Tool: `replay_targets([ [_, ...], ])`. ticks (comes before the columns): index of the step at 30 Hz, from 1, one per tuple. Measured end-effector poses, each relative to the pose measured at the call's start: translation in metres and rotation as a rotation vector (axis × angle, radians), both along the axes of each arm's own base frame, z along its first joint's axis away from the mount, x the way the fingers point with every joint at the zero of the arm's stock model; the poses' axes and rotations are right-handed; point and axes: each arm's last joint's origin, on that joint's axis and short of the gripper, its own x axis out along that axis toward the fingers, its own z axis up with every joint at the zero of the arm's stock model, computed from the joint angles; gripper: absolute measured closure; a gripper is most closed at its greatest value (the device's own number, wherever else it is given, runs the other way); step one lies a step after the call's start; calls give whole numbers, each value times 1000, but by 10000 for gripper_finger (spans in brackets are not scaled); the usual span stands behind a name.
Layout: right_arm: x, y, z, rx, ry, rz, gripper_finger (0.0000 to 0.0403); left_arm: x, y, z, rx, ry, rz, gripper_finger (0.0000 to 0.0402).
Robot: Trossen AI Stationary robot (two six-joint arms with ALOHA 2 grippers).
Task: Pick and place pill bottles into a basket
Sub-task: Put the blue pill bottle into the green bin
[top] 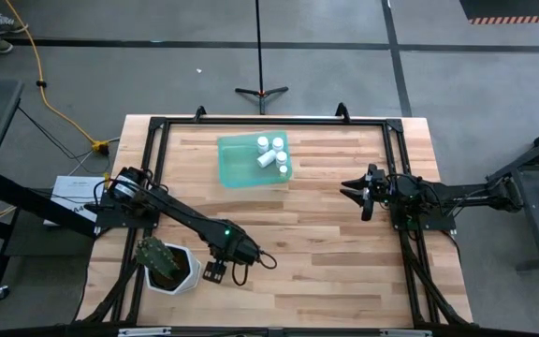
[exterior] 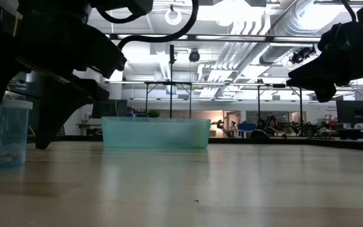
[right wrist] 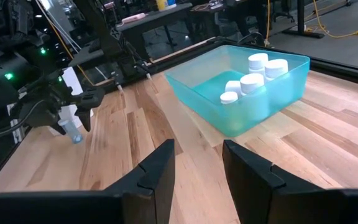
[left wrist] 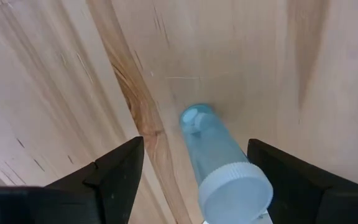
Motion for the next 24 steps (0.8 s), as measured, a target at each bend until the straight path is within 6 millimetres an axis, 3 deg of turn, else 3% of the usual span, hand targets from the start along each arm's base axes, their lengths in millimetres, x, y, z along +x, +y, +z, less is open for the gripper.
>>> replay_targets([
  [24,0,0,0,0,0,0,277,2,-1,0,-14,-26,-30,83],
])
